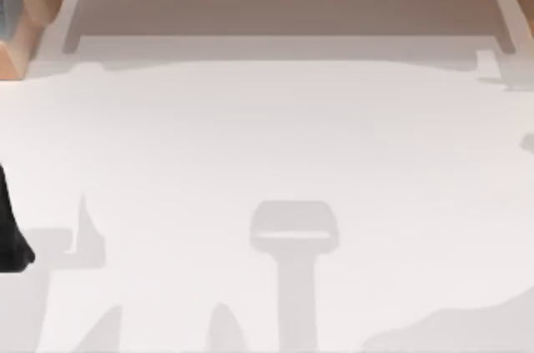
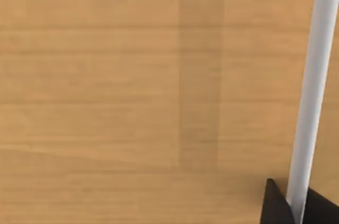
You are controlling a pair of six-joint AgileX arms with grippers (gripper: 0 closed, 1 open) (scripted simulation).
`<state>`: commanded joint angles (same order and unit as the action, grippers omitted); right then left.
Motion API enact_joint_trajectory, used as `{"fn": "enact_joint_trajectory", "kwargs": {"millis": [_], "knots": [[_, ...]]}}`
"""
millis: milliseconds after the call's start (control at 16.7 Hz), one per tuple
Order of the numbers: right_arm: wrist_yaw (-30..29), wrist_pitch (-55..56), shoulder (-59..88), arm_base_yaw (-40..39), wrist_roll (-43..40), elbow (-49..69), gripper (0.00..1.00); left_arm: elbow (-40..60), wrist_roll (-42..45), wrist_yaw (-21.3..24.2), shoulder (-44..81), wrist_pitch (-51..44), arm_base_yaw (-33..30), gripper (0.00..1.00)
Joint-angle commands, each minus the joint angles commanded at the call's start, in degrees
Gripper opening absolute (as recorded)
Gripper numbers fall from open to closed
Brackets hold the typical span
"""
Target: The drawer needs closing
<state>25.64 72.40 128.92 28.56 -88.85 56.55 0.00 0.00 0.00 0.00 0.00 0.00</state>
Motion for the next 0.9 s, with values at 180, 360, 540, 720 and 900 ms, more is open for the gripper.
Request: {"fn": "enact_joint_trajectory", "kwargs": {"millis": [180,360,540,720,900], "knots": [[-1.12,-2.36,1.92,-0.88,-0.04,4.36,0.0,0.0,0.0,0.0,0.0,0.0,0.0,1.0],[-2.37,-5.58,4.54,-2.25,-0.01,10.03,0.0,0.0,0.0,0.0,0.0,0.0,0.0,1.0],[-3.3,-8.07,6.56,-3.36,-0.01,14.42,0.0,0.0,0.0,0.0,0.0,0.0,0.0,1.0],[-3.5,-8.59,6.98,-3.59,-0.02,15.33,0.0,0.0,0.0,0.0,0.0,0.0,0.0,1.0],[-3.5,-8.59,6.98,-3.59,-0.02,15.33,0.08,0.0,0.0,0.0,0.0,0.0,0.0,1.0]]}}
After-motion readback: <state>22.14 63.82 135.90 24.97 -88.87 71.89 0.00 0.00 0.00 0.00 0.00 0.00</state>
